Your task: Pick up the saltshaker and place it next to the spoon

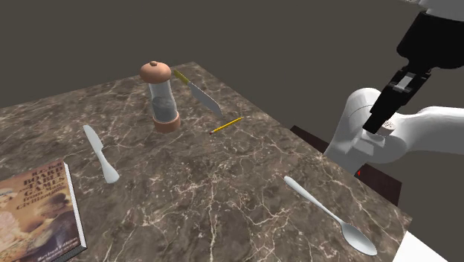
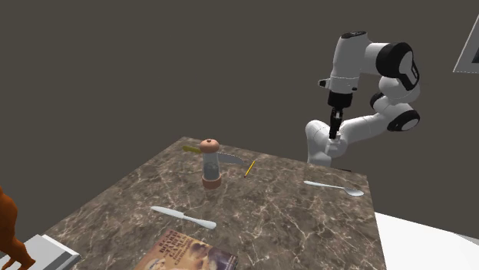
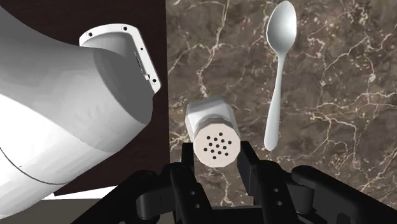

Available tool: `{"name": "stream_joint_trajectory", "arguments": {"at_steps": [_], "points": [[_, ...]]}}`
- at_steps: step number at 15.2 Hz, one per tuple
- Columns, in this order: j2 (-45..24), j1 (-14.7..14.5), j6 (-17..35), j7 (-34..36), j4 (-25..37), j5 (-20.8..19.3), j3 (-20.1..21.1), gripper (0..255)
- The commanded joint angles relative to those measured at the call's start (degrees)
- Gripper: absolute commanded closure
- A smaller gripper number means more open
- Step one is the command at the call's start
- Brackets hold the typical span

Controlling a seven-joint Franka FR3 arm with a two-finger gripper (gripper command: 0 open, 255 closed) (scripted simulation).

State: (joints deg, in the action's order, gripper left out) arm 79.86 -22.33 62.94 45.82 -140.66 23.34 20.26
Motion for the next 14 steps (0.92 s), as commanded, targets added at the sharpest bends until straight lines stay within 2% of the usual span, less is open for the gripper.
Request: {"name": "stream_joint_trajectory", "arguments": {"at_steps": [1, 14], "points": [[1.3, -0.3, 0.7, -0.1, -1.9, 0.5, 0.5, 255], [9.3, -2.7, 4.8, -0.4, -14.0, 4.6, 4.7, 255]]}}
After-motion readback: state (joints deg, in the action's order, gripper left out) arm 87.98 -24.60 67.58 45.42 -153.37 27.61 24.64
